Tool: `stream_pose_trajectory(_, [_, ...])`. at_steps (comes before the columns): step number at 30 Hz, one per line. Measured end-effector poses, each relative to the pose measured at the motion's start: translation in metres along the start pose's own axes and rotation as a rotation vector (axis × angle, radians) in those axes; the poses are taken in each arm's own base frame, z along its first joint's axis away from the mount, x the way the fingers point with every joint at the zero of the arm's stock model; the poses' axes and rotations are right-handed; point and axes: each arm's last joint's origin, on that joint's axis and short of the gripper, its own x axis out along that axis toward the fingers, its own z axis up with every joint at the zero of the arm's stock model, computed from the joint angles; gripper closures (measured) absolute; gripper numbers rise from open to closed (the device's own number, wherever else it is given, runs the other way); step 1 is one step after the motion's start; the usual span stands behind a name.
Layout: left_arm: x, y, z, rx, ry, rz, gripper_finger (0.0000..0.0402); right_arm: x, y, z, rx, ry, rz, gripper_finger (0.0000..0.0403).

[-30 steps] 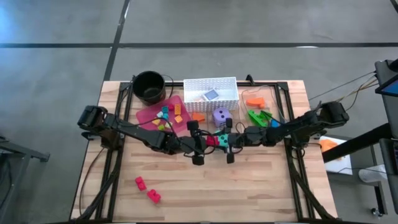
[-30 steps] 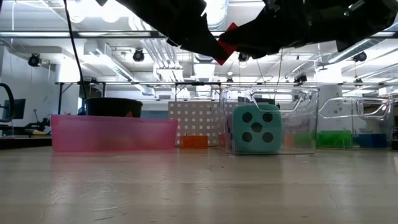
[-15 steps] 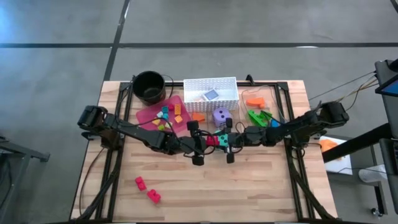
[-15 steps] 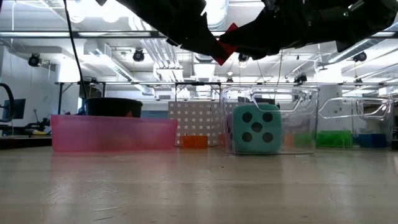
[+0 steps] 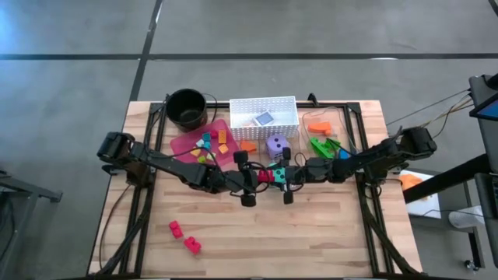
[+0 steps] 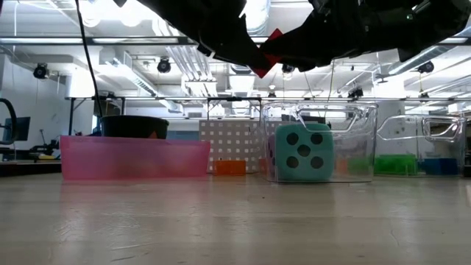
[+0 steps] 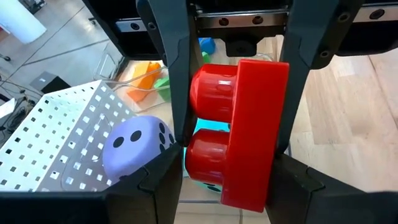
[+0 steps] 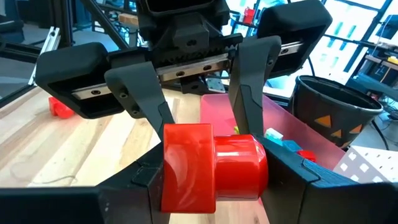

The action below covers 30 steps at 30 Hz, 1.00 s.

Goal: Pick & Place Toys
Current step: Put the top large red game piece into the top transparent bin

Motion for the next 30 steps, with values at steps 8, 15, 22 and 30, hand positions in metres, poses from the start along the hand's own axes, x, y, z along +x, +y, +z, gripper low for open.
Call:
stream_pose_trajectory(8, [0.0000, -0.0001, -0.0010, -0.004, 0.009, -0.001, 0.0212, 0.0000, -0.0002, -0.0007, -0.001, 0.007, -0.003, 0.0217])
stream_pose_trajectory(15, [0.0001, 0.0000, -0.0026, 0.002, 0.024, -0.001, 0.0191, 0.0000, -0.0005, -0.0024, -0.005, 0.027, -0.022, 0.0217])
stream_pose_trajectory(22, [0.0000, -0.0001, -0.0043, 0.011, 0.040, -0.002, 0.0109, -0.0001, -0.0004, -0.0036, -0.008, 0.039, -0.021, 0.0217])
stream_pose_trajectory(30, [0.0000, 0.0013, -0.0045, 0.013, 0.045, 0.049, 0.0065, -0.0097, -0.0053, -0.0025, -0.040, 0.137, -0.098, 0.0217])
